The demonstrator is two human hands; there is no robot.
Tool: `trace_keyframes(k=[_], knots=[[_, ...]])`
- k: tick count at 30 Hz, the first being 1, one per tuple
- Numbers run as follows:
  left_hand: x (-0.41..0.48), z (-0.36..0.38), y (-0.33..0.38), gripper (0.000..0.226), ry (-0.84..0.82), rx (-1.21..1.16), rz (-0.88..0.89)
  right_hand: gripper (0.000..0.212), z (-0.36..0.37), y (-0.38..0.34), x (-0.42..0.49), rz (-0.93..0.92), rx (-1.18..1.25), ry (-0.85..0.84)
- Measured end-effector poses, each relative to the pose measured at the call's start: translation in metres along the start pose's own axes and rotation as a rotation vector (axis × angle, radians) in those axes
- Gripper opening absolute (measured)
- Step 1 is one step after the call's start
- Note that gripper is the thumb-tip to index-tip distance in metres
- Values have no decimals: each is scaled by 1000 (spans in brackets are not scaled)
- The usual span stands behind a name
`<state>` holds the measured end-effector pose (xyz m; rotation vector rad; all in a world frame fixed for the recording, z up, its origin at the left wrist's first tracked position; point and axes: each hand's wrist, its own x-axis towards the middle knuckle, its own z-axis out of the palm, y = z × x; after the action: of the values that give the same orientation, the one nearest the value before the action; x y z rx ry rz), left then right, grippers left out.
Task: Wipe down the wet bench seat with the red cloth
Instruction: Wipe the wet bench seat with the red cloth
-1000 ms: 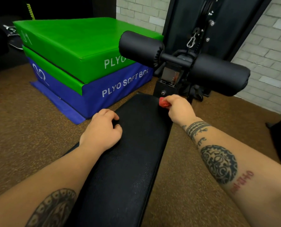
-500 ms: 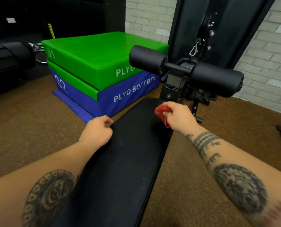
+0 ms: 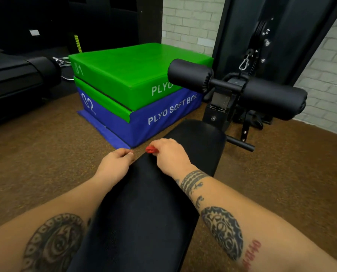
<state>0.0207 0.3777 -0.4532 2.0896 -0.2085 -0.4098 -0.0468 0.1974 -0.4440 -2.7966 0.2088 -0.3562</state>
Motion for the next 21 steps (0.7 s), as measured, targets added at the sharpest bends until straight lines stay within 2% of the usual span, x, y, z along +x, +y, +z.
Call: trace_keyframes(k=[2, 7, 10, 12, 14, 16, 19, 21], knots=[[-6, -1, 2, 30, -23, -69, 37, 25, -4, -11, -13, -52, 30, -28], [-39, -3, 4, 17, -64, -35, 147, 26, -13, -41, -49, -137, 86, -70], [-66, -16, -3, 17, -85, 48, 185, 27, -18, -52, -67, -170, 119, -137], [-83, -24, -10, 25, -120, 105, 246, 26, -24, -56, -80, -193, 144, -174], [-100, -32, -18, 16, -153, 179, 289, 26, -32, -61, -96, -203, 172, -211], [-113, -39, -28, 23, -178, 275, 360, 26, -43, -65, -113, -207, 214, -289], [-130, -48, -36, 24, -199, 313, 431, 28, -70, -60, -136, -192, 370, -520], [-138, -55, -45, 29, -157, 356, 450, 29, -88, -48, -146, -180, 345, -521]])
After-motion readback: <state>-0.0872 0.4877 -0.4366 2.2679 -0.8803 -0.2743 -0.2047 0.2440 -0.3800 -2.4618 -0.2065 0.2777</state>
